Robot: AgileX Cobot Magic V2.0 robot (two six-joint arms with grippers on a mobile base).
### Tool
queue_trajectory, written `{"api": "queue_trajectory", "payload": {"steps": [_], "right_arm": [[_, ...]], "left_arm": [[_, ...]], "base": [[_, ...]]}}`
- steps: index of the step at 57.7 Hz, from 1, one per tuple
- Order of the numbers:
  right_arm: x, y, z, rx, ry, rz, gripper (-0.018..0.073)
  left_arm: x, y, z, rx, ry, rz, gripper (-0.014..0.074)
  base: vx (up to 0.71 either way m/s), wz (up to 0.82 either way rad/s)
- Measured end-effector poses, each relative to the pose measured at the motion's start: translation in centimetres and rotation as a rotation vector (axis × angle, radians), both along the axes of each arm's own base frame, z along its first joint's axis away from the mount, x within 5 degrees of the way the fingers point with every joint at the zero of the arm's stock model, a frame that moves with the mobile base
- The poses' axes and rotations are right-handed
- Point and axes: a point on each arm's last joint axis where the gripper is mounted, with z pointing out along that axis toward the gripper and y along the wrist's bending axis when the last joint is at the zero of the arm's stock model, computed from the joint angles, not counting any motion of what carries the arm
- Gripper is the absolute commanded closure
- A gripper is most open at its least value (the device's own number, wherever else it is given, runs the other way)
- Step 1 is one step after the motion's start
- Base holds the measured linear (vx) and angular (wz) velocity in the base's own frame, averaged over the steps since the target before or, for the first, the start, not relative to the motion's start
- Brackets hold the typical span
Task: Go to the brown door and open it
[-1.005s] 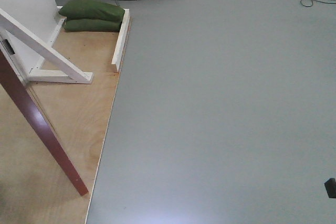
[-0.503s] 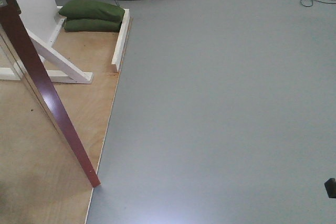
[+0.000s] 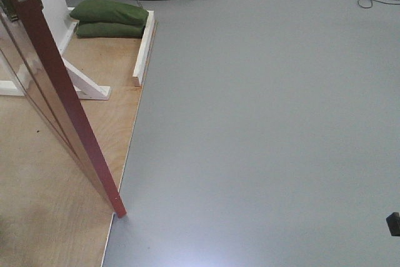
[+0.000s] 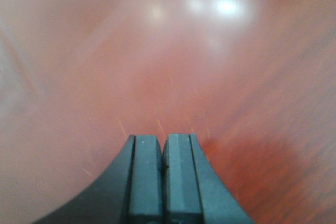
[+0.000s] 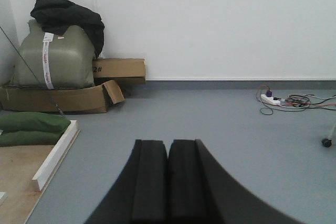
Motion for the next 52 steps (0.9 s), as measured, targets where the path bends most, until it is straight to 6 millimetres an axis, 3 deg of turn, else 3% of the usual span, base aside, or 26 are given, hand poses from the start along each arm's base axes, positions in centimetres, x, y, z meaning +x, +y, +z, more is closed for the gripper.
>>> {"api": "queue_trajectory", "payload": {"steps": [10,52], "right_arm": [[0.00,0.00,0.00,0.000,0.000,0.000,0.0559],[0.00,0.00,0.00,0.000,0.000,0.000,0.0559]], "left_arm": [[0.43,-0.95,-0.25,-0.002,0.006,-0.025,0.0600],[0.47,-0.95,-0.24,-0.003,0.004,-0.021,0.0600]], "base": [[0.00,0.00],[0.00,0.00]]}}
